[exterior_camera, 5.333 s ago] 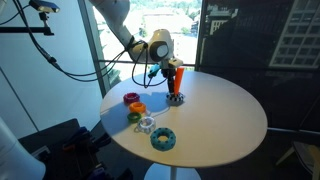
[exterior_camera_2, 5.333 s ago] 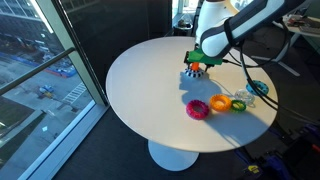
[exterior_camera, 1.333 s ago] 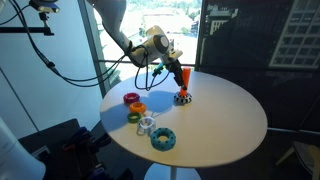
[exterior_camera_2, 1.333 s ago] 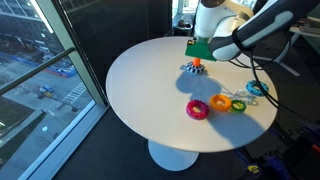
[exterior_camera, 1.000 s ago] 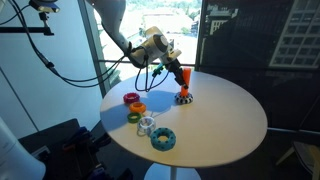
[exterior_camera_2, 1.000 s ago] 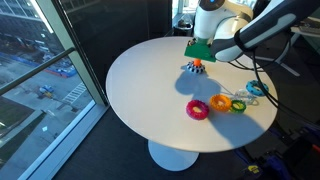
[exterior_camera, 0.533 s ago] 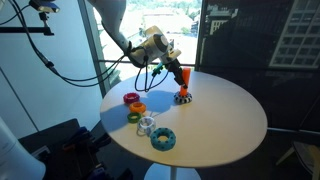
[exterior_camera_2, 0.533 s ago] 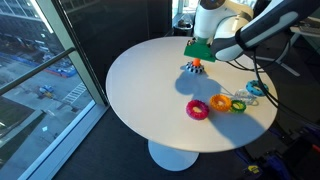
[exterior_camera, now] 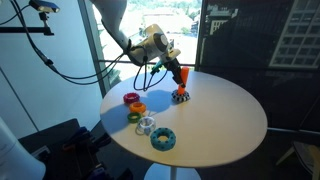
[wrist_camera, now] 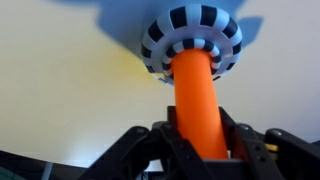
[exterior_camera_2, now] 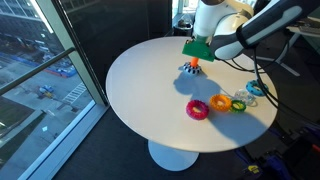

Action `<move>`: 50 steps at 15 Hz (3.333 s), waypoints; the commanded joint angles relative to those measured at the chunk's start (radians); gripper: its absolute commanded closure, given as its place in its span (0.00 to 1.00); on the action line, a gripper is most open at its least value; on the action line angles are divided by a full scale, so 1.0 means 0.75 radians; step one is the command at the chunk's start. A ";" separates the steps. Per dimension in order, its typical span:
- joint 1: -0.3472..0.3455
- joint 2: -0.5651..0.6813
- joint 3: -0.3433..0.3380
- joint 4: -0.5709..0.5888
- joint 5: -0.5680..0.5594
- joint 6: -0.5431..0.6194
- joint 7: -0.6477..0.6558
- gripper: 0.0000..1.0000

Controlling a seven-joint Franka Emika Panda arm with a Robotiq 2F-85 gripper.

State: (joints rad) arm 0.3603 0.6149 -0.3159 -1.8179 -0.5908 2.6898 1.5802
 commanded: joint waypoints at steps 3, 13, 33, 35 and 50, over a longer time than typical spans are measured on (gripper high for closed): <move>-0.078 -0.087 0.107 -0.051 0.117 -0.026 -0.122 0.84; -0.196 -0.141 0.268 -0.051 0.477 -0.093 -0.403 0.84; -0.338 -0.078 0.414 0.071 1.011 -0.482 -0.836 0.84; -0.338 -0.070 0.411 0.086 1.024 -0.532 -0.840 0.84; -0.370 0.020 0.426 0.219 1.129 -0.884 -0.923 0.84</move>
State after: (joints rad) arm 0.1021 0.5755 -0.0136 -1.6988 0.2277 2.0829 0.9271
